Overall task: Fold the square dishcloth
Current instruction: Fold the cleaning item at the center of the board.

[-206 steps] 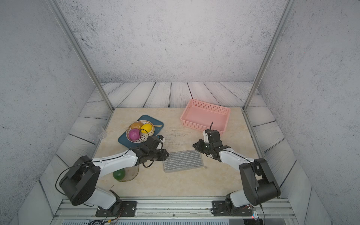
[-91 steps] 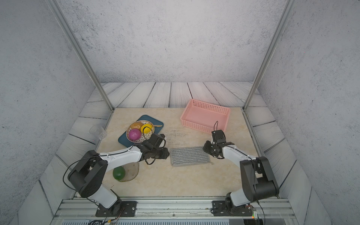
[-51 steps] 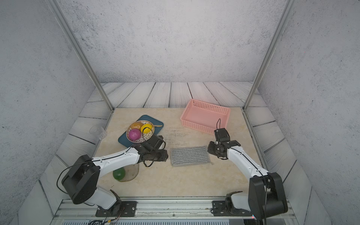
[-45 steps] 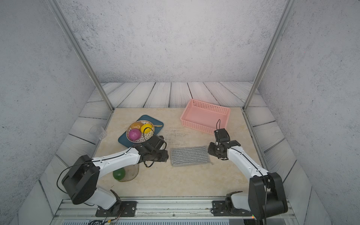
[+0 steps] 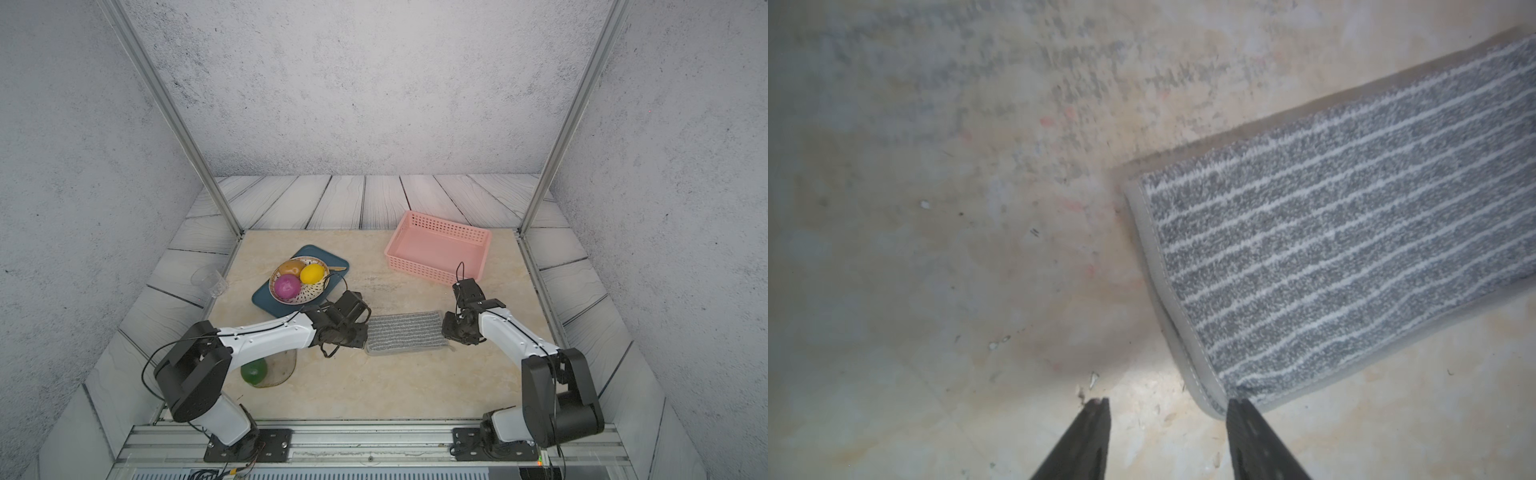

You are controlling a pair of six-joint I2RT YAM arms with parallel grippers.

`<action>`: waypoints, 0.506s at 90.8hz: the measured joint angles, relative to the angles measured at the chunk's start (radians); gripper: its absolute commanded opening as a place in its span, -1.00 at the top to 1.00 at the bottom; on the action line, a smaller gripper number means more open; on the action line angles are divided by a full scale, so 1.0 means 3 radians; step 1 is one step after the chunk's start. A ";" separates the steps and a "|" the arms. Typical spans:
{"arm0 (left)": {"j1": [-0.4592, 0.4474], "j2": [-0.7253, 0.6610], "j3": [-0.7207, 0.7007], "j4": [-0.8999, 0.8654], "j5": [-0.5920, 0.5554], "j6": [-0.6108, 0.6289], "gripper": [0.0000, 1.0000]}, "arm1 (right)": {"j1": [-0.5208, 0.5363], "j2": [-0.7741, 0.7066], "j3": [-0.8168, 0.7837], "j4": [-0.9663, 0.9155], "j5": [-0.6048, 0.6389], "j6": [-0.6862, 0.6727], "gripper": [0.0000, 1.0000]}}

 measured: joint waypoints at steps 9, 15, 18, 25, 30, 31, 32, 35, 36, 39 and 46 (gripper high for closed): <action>-0.0011 0.0085 0.0020 0.0005 0.0015 0.0001 -0.06 | 0.0023 0.0121 -0.0014 0.0046 -0.0018 0.0000 0.30; -0.0011 0.0149 0.0023 0.0010 0.0027 0.0001 -0.06 | 0.0053 0.0215 -0.0025 0.0081 -0.0022 0.0001 0.31; -0.0011 0.0181 0.0023 0.0010 0.0029 0.0001 -0.05 | 0.0071 0.0263 -0.0031 0.0097 -0.0023 0.0003 0.31; -0.0011 0.0230 0.0023 0.0009 0.0041 0.0000 -0.04 | 0.0107 0.0356 -0.0042 0.0127 -0.0022 0.0015 0.31; -0.0011 0.0247 0.0023 0.0011 0.0042 0.0000 -0.04 | 0.0126 0.0380 -0.0047 0.0156 -0.0014 0.0031 0.31; -0.0011 0.0248 0.0023 0.0013 0.0042 -0.0001 -0.03 | 0.0128 0.0376 -0.0048 0.0161 -0.0014 0.0031 0.31; -0.0011 0.0249 0.0023 0.0015 0.0043 -0.0001 -0.03 | 0.0132 0.0376 -0.0048 0.0165 -0.0014 0.0034 0.31; -0.0011 0.0254 0.0023 0.0018 0.0048 -0.0001 -0.03 | 0.0137 0.0378 -0.0050 0.0172 -0.0009 0.0041 0.31; -0.0011 0.0256 0.0023 0.0020 0.0050 -0.0001 -0.03 | 0.0137 0.0378 -0.0051 0.0174 -0.0008 0.0043 0.32; -0.0011 0.0262 0.0023 0.0028 0.0051 -0.0001 -0.02 | 0.0141 0.0378 -0.0052 0.0182 -0.0003 0.0053 0.34; -0.0011 0.0278 0.0023 0.0048 0.0065 -0.0005 0.01 | 0.0149 0.0376 -0.0062 0.0198 0.0003 0.0076 0.47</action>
